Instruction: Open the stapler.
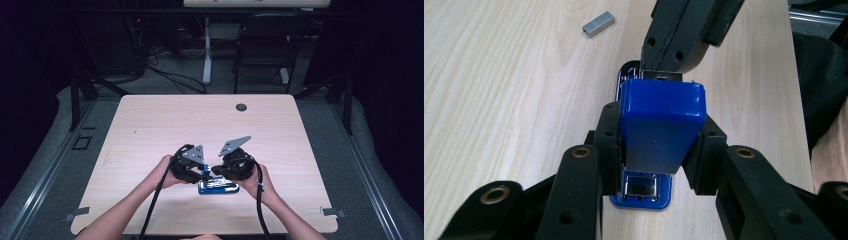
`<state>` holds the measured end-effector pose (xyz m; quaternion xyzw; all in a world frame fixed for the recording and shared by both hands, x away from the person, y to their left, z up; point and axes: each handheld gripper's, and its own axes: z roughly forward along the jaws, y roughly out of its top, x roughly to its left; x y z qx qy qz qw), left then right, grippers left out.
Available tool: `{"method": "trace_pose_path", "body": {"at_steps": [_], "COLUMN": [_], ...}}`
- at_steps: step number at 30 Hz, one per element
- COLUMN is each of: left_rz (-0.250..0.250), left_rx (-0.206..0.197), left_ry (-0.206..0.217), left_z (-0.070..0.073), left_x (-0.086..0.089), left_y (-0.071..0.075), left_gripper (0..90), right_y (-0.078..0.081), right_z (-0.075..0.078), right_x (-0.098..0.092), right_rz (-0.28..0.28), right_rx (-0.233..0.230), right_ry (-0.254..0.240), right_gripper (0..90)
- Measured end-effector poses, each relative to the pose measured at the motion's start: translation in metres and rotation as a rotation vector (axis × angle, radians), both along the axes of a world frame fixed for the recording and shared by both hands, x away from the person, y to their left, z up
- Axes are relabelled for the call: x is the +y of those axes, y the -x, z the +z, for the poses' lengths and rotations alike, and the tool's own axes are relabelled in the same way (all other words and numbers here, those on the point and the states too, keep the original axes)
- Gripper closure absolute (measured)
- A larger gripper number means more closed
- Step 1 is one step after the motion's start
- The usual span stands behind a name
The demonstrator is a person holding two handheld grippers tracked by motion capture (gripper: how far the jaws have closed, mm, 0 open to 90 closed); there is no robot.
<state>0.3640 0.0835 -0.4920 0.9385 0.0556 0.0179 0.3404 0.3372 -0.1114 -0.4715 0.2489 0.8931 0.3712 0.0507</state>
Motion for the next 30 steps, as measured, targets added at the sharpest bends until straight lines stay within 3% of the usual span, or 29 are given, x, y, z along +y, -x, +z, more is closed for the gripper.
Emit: {"method": "trace_pose_path", "body": {"at_steps": [8,14,22,30], "left_rz": [0.001,-0.005,0.0,-0.027], "left_rx": [0.004,-0.004,-0.036,-0.033], "left_ry": [-0.005,-0.009,-0.039,-0.049], "left_z": [0.001,0.003,-0.003,-0.004], "left_x": [-0.003,-0.01,-0.021,-0.021], "left_y": [-0.001,-0.001,-0.001,-0.002], "left_gripper": [64.4,58.5,63.0,65.6], "right_y": [-0.001,-0.001,0.0,0.0], "right_z": [0.0,0.0,0.001,0.001], "right_x": [0.001,0.001,0.001,0.001], "right_rz": [0.001,0.0,-0.005,0.001], "right_rx": [-0.008,-0.011,-0.005,-0.006], "right_ry": [0.009,0.008,0.019,0.014], "right_gripper": [90.0,90.0,90.0,90.0]}}
